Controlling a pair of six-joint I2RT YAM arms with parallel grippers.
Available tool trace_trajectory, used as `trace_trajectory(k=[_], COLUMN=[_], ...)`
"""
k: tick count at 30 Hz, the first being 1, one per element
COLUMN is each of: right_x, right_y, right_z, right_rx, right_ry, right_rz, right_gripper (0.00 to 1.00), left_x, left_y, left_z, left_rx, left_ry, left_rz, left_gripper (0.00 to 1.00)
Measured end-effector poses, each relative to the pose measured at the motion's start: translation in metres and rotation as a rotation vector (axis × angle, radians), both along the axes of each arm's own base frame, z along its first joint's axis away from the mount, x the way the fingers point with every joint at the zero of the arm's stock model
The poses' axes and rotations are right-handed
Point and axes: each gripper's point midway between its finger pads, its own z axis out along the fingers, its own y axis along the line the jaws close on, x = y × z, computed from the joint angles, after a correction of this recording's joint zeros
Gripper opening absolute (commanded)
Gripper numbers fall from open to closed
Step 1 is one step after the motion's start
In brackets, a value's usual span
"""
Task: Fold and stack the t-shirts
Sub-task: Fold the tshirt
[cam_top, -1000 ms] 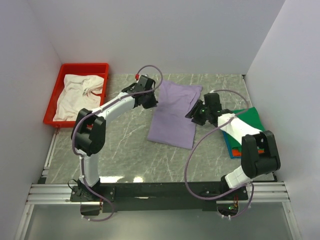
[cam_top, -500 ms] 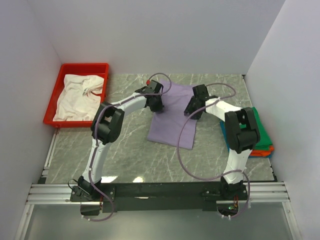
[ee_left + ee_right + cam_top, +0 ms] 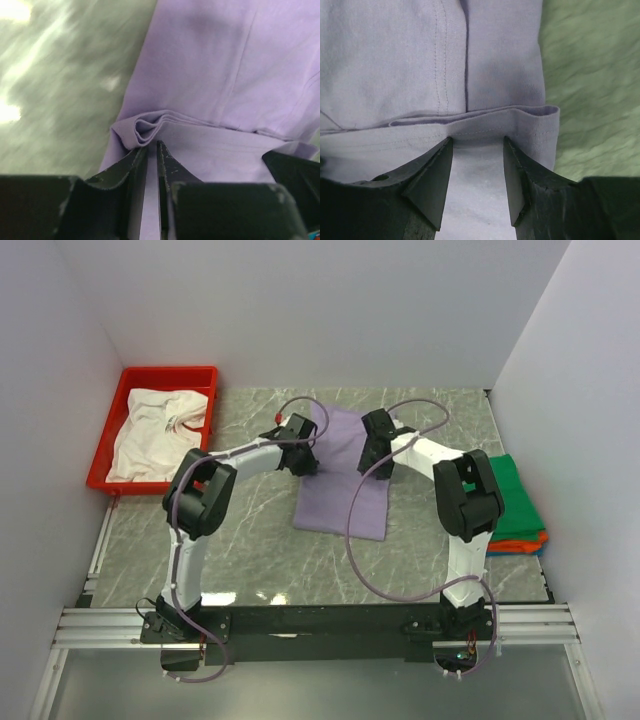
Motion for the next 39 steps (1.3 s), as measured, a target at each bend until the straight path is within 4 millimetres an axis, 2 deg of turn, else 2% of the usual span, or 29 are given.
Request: trace_trajectory(k=[5,9,19,25,30,35,39], right_x=[-0.012,-0.030,-0.117,-0.148,-0.148,-0.126,-0.112], right_y=[0.020,0.034,0.068,0.064,0.058,0.043,0.030], right_z=[-0.001,-0.002,-0.002,0.000,0.011,0.025,0.024], right_rx=[-0.026,-0.034,-0.019,0.019,0.021,0.025,0.017], right_ry=[-0.003,-0.007,0.015,0.026,0.005,-0.040,-0.045], right_rz=[0.063,0.112,0.254,0.262,0.249,0.202,0.175], right_gripper=[0.52,0.52,0.52,0.52,0.52,0.48,0.47], left_x=[-0.032,-0.058,-0.145,-0.174,-0.179,-0.169,-0.156], left_y=[0.021,0.034,0.060,0.067,0.072,0.072,0.071], left_z=[0.000,-0.001,-0.004,-0.002,0.000,0.010,0.009], left_rx=[0.004,0.007,0.023,0.030,0.053,0.075,0.089], left_ry=[0.024,0.042,0.069,0.081,0.087,0.062,0.058], left_rz=[0.032,0.044,0.034,0.022,0.023,0.036,0.053], left_gripper=[0.20,0.20,0.20,0.21,0.21,0.22,0.21])
